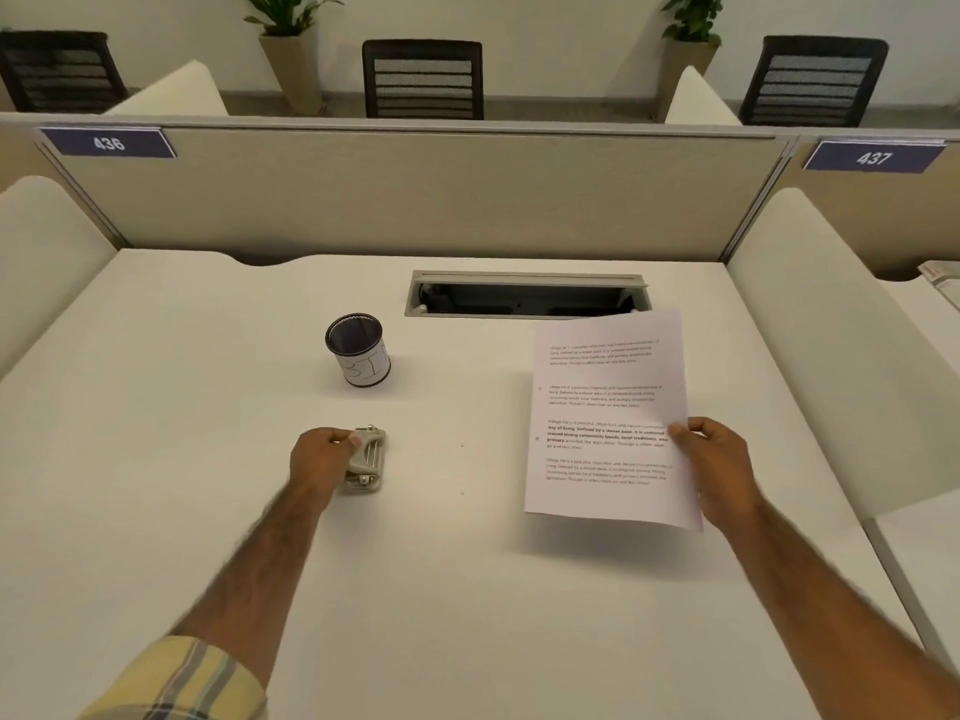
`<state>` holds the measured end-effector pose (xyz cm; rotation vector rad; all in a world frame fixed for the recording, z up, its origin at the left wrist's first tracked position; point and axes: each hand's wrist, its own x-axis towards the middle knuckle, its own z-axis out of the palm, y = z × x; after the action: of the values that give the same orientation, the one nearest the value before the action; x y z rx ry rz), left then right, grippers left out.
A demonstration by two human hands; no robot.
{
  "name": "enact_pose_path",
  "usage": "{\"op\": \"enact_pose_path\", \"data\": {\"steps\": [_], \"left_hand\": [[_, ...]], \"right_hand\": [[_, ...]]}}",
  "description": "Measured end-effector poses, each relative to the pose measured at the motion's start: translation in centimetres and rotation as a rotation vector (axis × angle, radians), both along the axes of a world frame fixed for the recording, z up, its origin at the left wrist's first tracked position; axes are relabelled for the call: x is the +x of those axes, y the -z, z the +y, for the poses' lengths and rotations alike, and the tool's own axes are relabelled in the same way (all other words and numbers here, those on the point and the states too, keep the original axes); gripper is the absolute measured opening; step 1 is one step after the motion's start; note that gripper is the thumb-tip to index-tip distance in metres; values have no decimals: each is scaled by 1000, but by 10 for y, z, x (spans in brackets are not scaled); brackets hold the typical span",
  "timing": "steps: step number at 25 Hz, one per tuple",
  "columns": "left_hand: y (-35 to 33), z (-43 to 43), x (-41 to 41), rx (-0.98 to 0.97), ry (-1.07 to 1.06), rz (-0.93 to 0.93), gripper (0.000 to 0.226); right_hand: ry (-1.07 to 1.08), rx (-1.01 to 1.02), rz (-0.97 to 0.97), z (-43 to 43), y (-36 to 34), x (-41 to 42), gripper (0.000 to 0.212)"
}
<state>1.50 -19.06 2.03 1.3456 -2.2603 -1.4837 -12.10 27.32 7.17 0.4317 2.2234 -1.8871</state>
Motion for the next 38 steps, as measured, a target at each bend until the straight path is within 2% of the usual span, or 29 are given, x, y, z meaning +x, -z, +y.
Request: {"op": "enact_pose_path", "data": {"steps": [4,6,8,11,14,17,21,25,28,31,35,38], "left_hand": [[-3,-1,2,18,26,-42,17],[-14,4,3,-185,18,-43,27],[-31,22,-2,-352,70,111,25],[-57,88,-27,-162,329,292,18],[-63,170,-58,179,531,192,24],[-51,230,-87,456,574,82,28],[-33,280,-126,515,456,55,15],[-20,304,-159,374,397,10,8],[-13,307,-180,192,410,-58,6],[-10,309,-196,114,427,-113,3],[-5,313,-211,0,462,-143,3],[-3,319,-213,-48,489,-124,27]], "right_hand": [[51,-9,3,-2,-9,7,15],[76,-20,0,-2,-14,15,13],[97,-19,-3,3,-17,24,11],[139,-20,2,19,-18,38,9],[166,-50,-8,36,-14,41,9],[146,-54,-30,60,-3,23,9],[76,-16,-59,92,12,-27,11],[1,66,-72,106,25,-74,12],[-70,160,-87,101,36,-102,14],[-92,275,-77,94,46,-125,18],[-70,380,-91,94,53,-144,8],[-97,449,-92,97,53,-153,13]]}}
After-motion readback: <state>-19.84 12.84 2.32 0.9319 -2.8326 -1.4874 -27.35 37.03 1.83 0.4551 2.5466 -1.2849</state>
